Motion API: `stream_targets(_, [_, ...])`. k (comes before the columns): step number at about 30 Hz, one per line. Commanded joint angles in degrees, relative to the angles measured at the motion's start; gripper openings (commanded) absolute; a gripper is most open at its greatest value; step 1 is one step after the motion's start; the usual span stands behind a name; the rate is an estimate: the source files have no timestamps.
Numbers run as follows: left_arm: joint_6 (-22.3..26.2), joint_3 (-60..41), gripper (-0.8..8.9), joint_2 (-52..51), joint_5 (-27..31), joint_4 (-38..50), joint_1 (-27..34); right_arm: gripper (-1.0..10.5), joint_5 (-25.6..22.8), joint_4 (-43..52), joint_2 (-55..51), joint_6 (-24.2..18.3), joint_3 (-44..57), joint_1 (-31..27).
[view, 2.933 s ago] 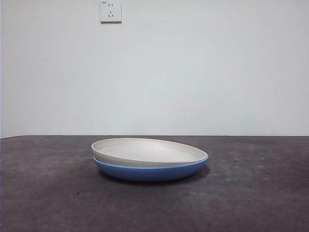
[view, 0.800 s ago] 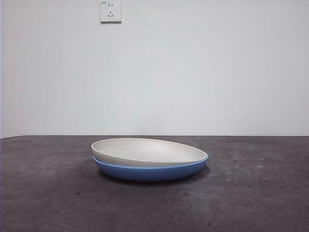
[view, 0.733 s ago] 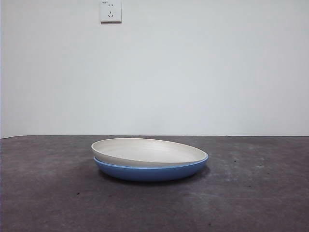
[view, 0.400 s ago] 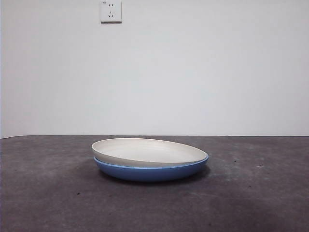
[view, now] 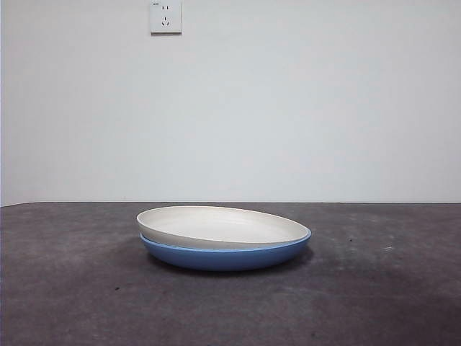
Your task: Pick up the white plate, put it on the blue plate, put it on desk
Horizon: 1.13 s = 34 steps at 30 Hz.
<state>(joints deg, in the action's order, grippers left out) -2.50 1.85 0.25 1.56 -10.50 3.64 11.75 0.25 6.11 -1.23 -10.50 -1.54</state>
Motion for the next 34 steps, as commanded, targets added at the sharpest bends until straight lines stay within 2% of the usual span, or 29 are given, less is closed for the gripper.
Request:
stream_targets(1, [-0.57,-1.18,0.13,-0.07,0.13,-0.31,0.15,0.1,-0.24,0.61,-1.9,2.54,2.8,-0.02])
stream_targets(11, [-0.57,-1.18,0.13,-0.07,0.13,-0.31,0.15,0.1,-0.26,0.55,-5.9,4.94,9.68,0.0])
stream_targets(17, [-0.57,-1.18,0.13,-0.07,0.13,-0.28,0.15,0.1,-0.39,-5.4,-5.9,5.11,9.9,-0.11])
stream_targets(20, [-0.57,-1.18,0.13,-0.07,0.13,-0.26,0.15,0.1,-1.95,-9.99,-5.9,5.11,9.9,-0.11])
stream_targets(34, [-0.57,-1.18,0.13,-0.07,0.13,-0.26,0.15,0.1,-2.82,-9.11,-5.9,5.31,9.86,-0.11])
